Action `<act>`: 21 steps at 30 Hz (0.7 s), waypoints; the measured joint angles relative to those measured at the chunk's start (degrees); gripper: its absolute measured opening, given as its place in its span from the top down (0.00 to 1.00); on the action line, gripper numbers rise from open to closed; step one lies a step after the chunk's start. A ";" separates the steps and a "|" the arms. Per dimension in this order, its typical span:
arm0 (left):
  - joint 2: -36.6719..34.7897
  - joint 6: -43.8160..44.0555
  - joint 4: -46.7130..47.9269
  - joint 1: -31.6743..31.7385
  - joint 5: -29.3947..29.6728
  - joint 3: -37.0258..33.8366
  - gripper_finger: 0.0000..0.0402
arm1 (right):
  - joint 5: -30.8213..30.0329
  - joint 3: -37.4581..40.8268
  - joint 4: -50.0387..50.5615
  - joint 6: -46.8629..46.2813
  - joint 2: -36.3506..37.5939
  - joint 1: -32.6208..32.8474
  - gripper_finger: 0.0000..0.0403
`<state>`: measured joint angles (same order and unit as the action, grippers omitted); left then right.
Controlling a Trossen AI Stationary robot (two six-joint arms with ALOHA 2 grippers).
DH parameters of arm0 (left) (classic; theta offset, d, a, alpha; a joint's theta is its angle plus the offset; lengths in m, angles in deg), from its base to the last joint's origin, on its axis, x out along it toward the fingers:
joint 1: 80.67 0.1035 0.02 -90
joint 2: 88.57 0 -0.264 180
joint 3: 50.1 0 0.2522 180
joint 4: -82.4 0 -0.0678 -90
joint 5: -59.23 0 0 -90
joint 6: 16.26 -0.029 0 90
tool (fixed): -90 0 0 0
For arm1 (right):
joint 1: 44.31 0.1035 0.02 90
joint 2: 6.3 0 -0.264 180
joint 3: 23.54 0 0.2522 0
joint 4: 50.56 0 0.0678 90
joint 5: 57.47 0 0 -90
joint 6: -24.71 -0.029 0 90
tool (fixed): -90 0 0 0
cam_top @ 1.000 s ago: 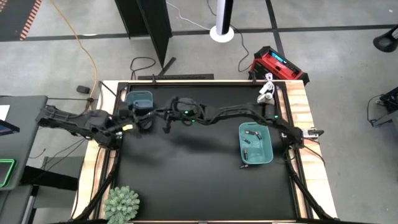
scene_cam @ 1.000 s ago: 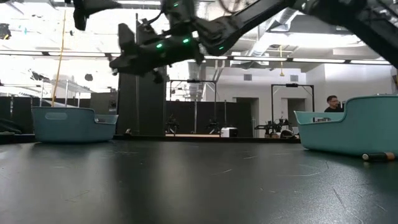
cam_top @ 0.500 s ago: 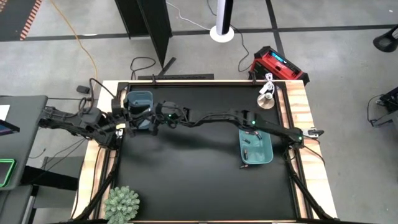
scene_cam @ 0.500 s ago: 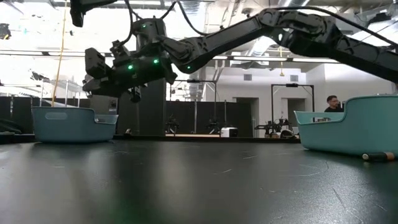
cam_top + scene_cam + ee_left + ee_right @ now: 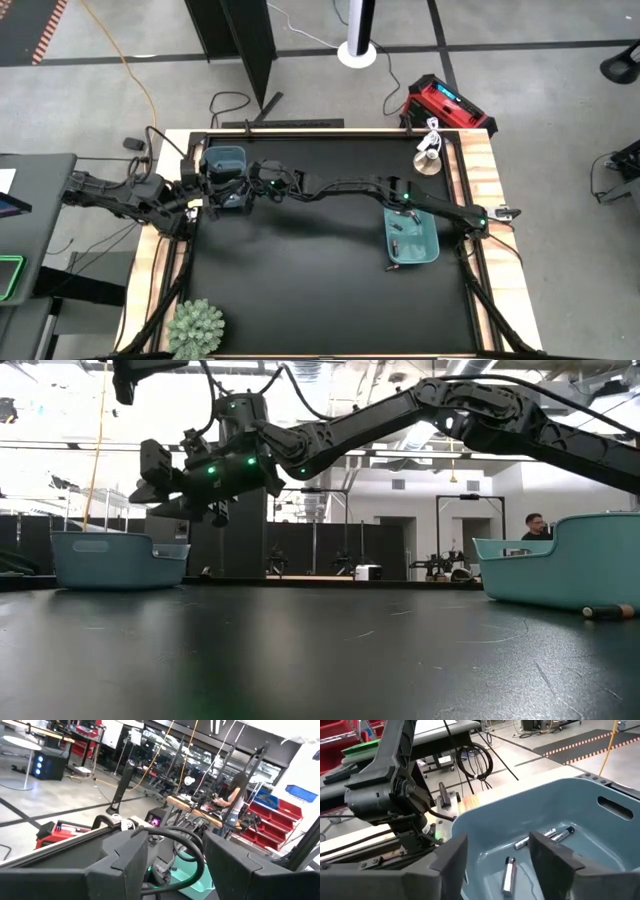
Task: Sort batteries
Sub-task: Put the brown battery into the green bin
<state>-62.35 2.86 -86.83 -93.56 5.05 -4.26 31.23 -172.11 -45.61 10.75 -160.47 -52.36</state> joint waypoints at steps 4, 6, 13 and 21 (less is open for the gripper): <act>-0.02 1.06 1.01 0.00 -0.15 0.00 0.54 | -0.02 0.11 1.40 5.21 1.67 1.11 0.41; 0.00 1.13 1.13 0.00 -1.05 -0.02 0.54 | -0.10 0.11 3.34 8.68 3.91 1.80 0.41; -0.02 1.18 1.12 -0.02 -2.54 -0.04 0.54 | -0.77 0.08 14.01 13.87 7.66 1.69 0.43; -0.02 1.46 1.06 -0.02 -4.25 -0.04 0.54 | -1.40 0.03 17.07 14.64 7.93 1.87 0.45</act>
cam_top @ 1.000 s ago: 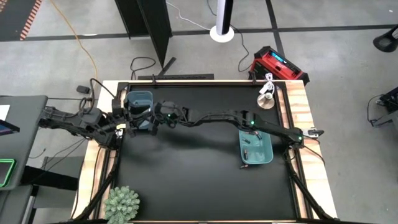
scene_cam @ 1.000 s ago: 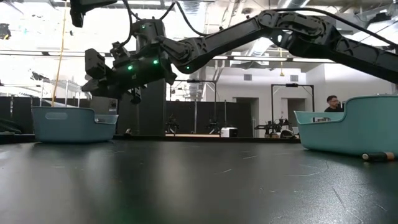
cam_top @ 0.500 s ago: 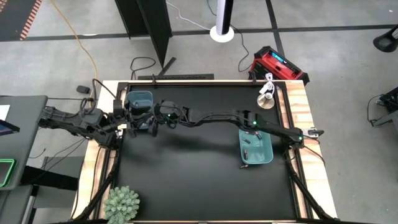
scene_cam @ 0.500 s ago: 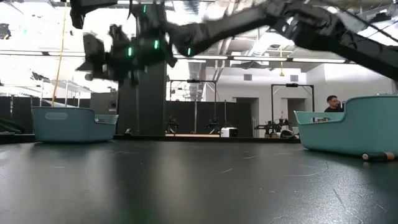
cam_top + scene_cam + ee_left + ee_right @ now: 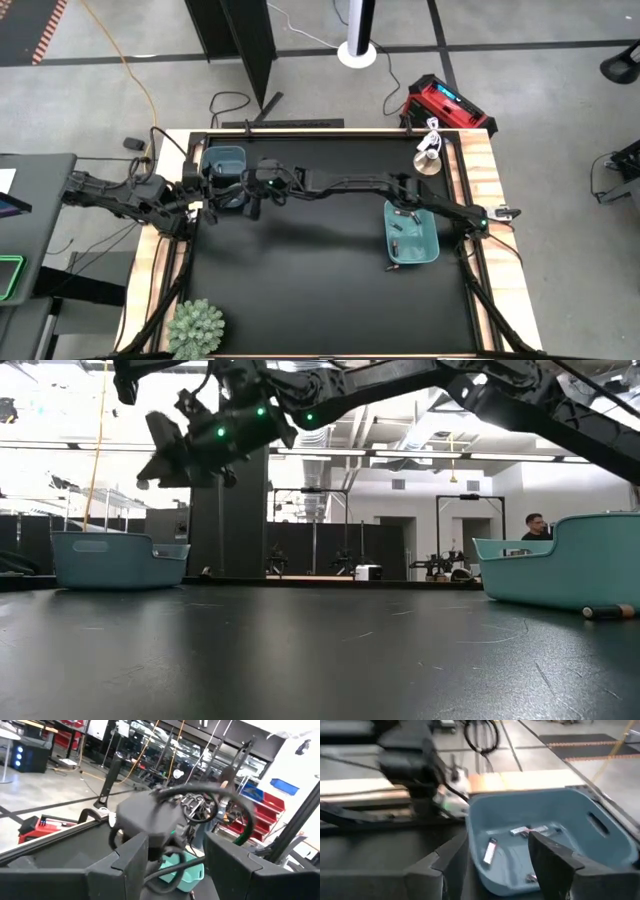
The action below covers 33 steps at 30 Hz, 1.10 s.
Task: Sort batteries
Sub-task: Put the brown battery into the green bin
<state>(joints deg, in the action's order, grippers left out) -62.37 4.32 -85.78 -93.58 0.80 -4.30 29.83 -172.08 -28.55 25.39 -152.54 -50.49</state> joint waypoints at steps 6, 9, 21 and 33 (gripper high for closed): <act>0.00 -0.53 -0.03 0.00 -0.06 0.00 0.54 | -0.79 0.05 -2.10 1.11 -0.11 -0.02 0.49; 0.00 -1.37 -0.39 0.01 -0.96 0.00 0.54 | -0.74 0.06 -2.05 2.09 -0.13 0.07 0.50; -0.18 -4.86 -7.19 0.00 -8.24 -0.04 0.54 | 7.45 0.06 -10.29 4.99 -0.16 0.74 0.54; -3.90 -7.11 -9.80 0.01 -13.56 -0.04 0.54 | 10.06 0.09 -10.32 7.10 3.54 0.84 0.51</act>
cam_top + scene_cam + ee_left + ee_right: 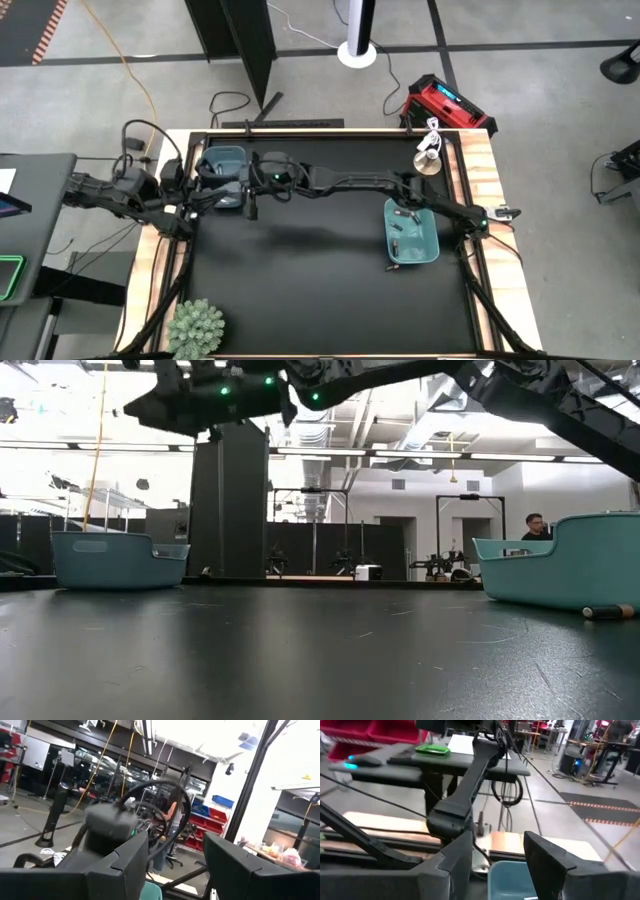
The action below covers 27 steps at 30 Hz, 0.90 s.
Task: Sort batteries
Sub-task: Put the brown battery into the green bin
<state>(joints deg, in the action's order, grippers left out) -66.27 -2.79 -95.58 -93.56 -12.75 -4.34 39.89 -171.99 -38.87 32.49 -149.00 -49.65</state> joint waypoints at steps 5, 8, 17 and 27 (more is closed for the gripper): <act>-0.07 -0.88 1.25 -0.01 -0.20 0.01 0.54 | 0.10 0.01 2.19 2.08 4.42 1.47 0.52; -0.33 -1.91 1.14 0.00 -1.54 0.01 0.54 | 0.28 -0.08 6.78 3.18 7.19 1.71 0.54; -0.73 -3.21 1.53 0.01 -3.71 0.01 0.54 | -0.39 3.63 10.53 4.83 13.03 1.27 0.59; -0.65 -3.75 2.19 -0.01 -3.84 0.01 0.54 | -5.08 31.85 -1.79 5.82 34.94 -1.95 0.62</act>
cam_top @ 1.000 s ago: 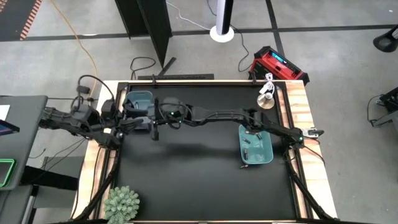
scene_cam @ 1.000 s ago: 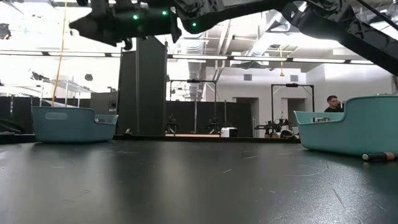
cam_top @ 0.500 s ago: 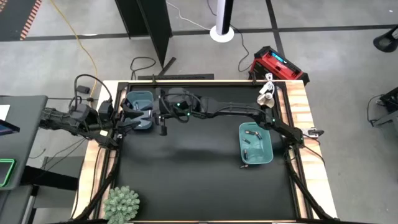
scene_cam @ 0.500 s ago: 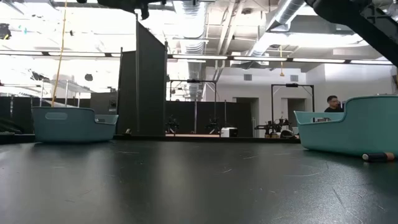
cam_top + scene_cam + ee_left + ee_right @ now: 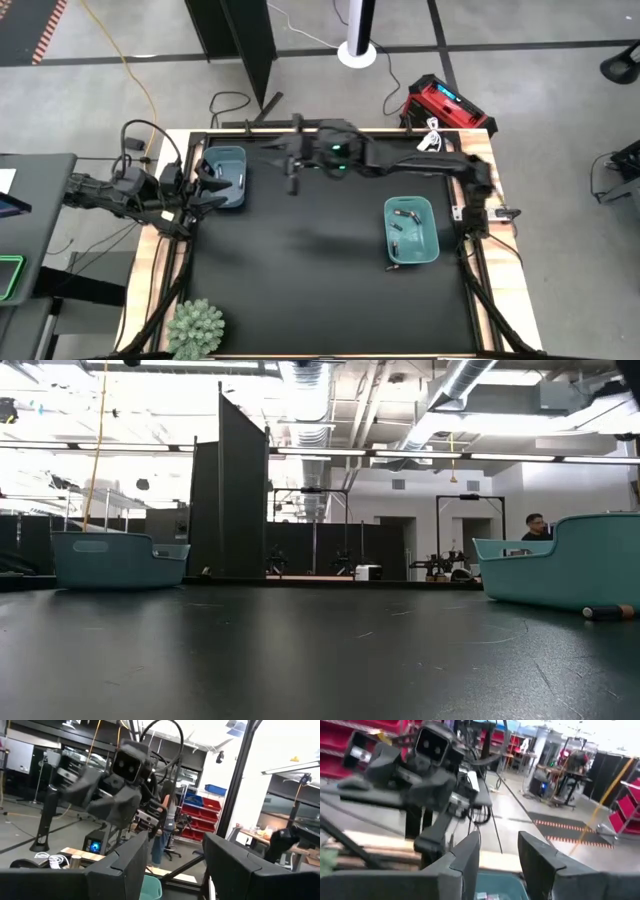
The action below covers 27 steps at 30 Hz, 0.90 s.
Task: Sort batteries
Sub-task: Put the brown battery into the green bin
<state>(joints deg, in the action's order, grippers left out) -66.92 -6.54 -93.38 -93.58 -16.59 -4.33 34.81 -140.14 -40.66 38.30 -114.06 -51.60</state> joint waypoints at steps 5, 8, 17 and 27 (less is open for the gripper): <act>0.55 -0.05 0.13 0.02 1.19 -0.25 0.54 | -5.84 15.57 0.65 0.89 11.91 0.19 0.62; 1.56 -0.07 1.47 0.02 3.72 -0.86 0.54 | -9.86 25.36 -1.22 0.61 20.58 1.05 0.62; 9.31 2.30 0.78 0.04 6.86 -1.77 0.54 | -15.98 46.79 4.44 -2.93 40.54 10.10 0.62; 22.20 3.45 -8.38 0.04 7.13 -1.79 0.54 | -16.16 49.49 25.17 -18.18 41.74 28.03 0.62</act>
<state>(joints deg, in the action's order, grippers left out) -44.72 -3.08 -101.76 -93.53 -9.47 -6.12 18.66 -90.65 -15.49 20.12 -72.33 -23.57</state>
